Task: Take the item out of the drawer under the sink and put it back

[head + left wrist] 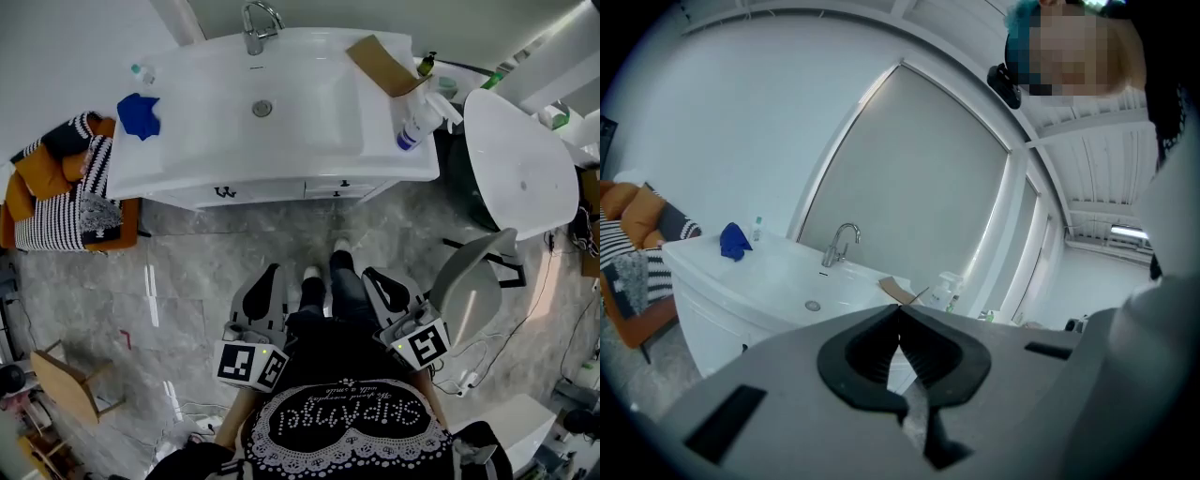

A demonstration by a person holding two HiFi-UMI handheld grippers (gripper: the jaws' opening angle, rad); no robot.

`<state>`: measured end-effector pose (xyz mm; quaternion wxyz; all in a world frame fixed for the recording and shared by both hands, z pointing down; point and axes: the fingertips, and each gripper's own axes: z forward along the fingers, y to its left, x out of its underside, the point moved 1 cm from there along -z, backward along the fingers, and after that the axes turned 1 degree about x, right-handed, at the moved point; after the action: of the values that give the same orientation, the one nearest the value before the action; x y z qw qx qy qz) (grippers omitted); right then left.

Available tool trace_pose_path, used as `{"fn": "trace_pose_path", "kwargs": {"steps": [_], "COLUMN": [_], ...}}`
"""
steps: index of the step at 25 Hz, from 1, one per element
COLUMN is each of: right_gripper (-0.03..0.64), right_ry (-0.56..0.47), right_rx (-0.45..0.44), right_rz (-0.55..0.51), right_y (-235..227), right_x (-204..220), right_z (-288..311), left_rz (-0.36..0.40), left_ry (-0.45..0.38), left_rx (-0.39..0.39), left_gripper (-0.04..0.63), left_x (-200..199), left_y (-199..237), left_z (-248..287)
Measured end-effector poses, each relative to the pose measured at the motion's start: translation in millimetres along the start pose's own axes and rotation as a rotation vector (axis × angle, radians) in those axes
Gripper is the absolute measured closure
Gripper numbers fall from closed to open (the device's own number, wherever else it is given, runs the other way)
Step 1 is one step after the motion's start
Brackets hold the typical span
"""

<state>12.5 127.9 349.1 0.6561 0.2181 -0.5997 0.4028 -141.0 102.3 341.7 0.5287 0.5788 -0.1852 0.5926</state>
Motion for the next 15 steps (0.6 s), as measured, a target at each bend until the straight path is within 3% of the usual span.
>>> {"fn": "trace_pose_path", "kwargs": {"steps": [15], "right_gripper": [0.597], "right_ry": [-0.022], "right_rx": [-0.054], "right_rz": [-0.018], "right_y": [-98.3], "right_x": [-29.2], "right_z": [26.6], "left_rz": [0.016], "left_ry": [-0.051], "left_rx": [-0.029], "left_gripper": [0.591], "left_x": [-24.7], "left_y": [-35.0], "left_z": [89.5]}}
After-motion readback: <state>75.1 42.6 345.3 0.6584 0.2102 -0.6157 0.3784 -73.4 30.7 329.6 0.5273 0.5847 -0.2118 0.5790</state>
